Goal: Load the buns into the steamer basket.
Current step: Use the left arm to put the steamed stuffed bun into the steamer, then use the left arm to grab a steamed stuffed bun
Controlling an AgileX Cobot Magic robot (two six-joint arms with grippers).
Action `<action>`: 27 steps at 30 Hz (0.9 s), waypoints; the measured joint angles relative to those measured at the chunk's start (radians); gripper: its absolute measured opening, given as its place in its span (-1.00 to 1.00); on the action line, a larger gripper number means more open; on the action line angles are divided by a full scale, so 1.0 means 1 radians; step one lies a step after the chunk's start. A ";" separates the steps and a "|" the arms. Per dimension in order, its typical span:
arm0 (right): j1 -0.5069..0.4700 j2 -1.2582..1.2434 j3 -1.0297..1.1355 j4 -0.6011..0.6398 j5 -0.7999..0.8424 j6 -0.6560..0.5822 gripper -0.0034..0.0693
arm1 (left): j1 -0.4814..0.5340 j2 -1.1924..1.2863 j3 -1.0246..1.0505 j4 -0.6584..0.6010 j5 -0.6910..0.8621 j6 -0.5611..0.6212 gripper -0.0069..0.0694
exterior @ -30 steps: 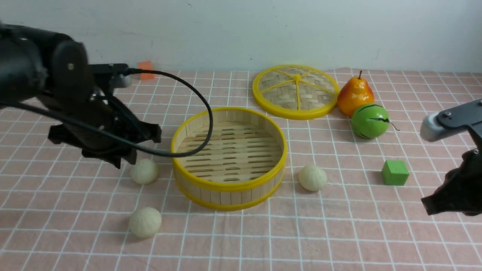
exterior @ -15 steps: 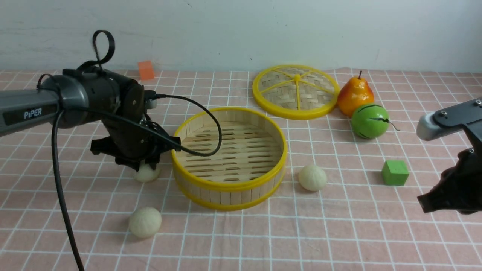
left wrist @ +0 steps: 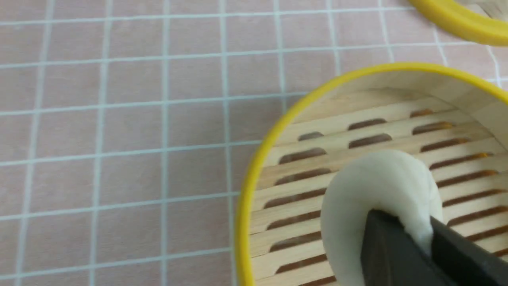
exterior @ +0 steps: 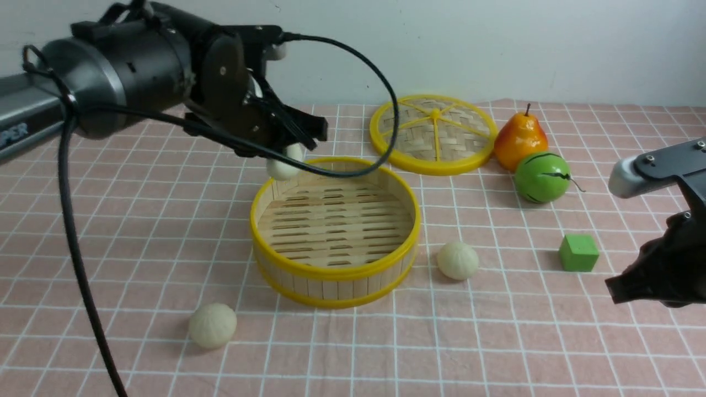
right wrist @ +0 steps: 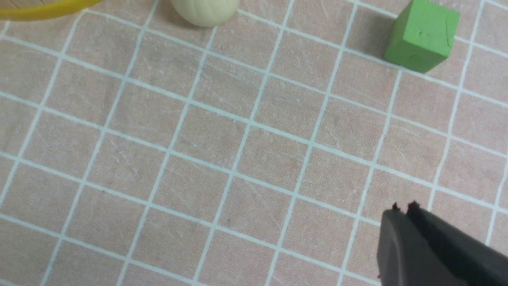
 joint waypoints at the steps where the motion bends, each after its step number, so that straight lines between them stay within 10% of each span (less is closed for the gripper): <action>1: 0.000 0.000 0.000 0.007 0.000 -0.001 -0.85 | -0.004 0.032 0.000 0.000 -0.008 0.003 -0.70; 11: 0.000 0.000 0.000 0.038 -0.008 -0.001 -0.82 | -0.006 0.075 0.007 0.001 0.006 -0.034 0.22; 20: 0.000 0.001 0.000 0.046 -0.008 -0.001 -0.81 | -0.004 -0.319 0.154 0.071 0.208 -0.051 0.18; 27: 0.001 0.001 0.000 0.101 -0.001 -0.003 -0.79 | 0.005 -0.425 0.589 0.074 0.029 -0.206 0.12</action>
